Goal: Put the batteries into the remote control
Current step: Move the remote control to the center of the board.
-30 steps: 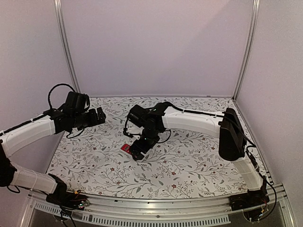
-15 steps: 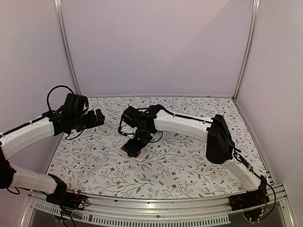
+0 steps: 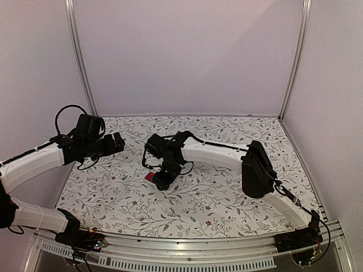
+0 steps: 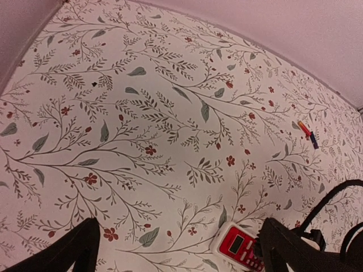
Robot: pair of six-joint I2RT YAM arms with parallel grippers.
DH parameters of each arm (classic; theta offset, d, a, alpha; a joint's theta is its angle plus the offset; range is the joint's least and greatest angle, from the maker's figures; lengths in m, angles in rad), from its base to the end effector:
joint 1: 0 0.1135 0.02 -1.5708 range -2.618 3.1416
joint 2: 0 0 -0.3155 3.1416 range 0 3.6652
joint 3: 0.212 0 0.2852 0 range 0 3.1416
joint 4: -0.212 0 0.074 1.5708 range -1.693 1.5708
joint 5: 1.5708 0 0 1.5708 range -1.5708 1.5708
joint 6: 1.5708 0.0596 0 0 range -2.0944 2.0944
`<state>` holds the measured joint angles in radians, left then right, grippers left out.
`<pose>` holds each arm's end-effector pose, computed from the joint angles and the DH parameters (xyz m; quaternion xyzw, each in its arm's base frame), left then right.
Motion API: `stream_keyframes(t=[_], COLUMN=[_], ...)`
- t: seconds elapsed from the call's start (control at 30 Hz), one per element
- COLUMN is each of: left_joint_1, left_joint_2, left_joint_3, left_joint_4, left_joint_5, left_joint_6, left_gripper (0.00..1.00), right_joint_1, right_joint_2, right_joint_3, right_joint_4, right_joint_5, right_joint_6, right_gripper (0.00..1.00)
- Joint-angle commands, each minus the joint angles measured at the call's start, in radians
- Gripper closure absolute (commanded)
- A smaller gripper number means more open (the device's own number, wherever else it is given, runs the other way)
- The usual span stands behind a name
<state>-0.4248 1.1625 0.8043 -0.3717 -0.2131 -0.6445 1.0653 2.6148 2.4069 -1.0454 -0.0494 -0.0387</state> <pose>0.2562 -0.1020 0.2733 -0.1427 0.8975 -0.1233 0.3987 0.2975 0.5435 0.1464 -0.5210 0.8385 0.0988 0.1257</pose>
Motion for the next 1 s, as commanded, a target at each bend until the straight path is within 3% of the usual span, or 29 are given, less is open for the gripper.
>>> stream_keyframes(t=[0.0, 0.1, 0.23, 0.4, 0.53, 0.8, 0.97], left_joint_1=[0.012, 0.011, 0.011, 0.012, 0.009, 0.009, 0.008], left_joint_2=[-0.016, -0.016, -0.015, -0.008, 0.003, 0.01, 0.003], left_joint_3=[-0.015, -0.015, -0.017, -0.025, -0.03, -0.031, -0.036], left_joint_4=[0.016, 0.021, 0.033, 0.048, 0.06, 0.068, 0.073], left_joint_5=[0.009, 0.017, 0.042, 0.063, 0.076, 0.085, 0.083], left_joint_6=[-0.009, -0.008, 0.0, 0.006, 0.005, 0.008, 0.008], left_gripper=[0.0, 0.0, 0.0, 0.0, 0.0, 0.01, 0.01], right_joint_1=[0.004, 0.004, 0.002, 0.003, 0.003, 0.004, 0.002], right_joint_2=[0.026, -0.028, -0.181, -0.397, -0.491, -0.497, -0.442], right_joint_3=[0.001, -0.108, -0.396, -0.726, -0.88, -0.874, -0.79], right_joint_4=[-0.066, -0.075, -0.07, -0.037, -0.027, -0.074, -0.117], right_joint_5=[0.026, 0.019, 0.012, 0.008, 0.024, 0.028, 0.036], right_joint_6=[-0.028, -0.04, -0.042, -0.019, 0.005, 0.024, 0.021], right_gripper=[0.47, 0.53, 0.57, 0.58, 0.55, 0.29, 0.24])
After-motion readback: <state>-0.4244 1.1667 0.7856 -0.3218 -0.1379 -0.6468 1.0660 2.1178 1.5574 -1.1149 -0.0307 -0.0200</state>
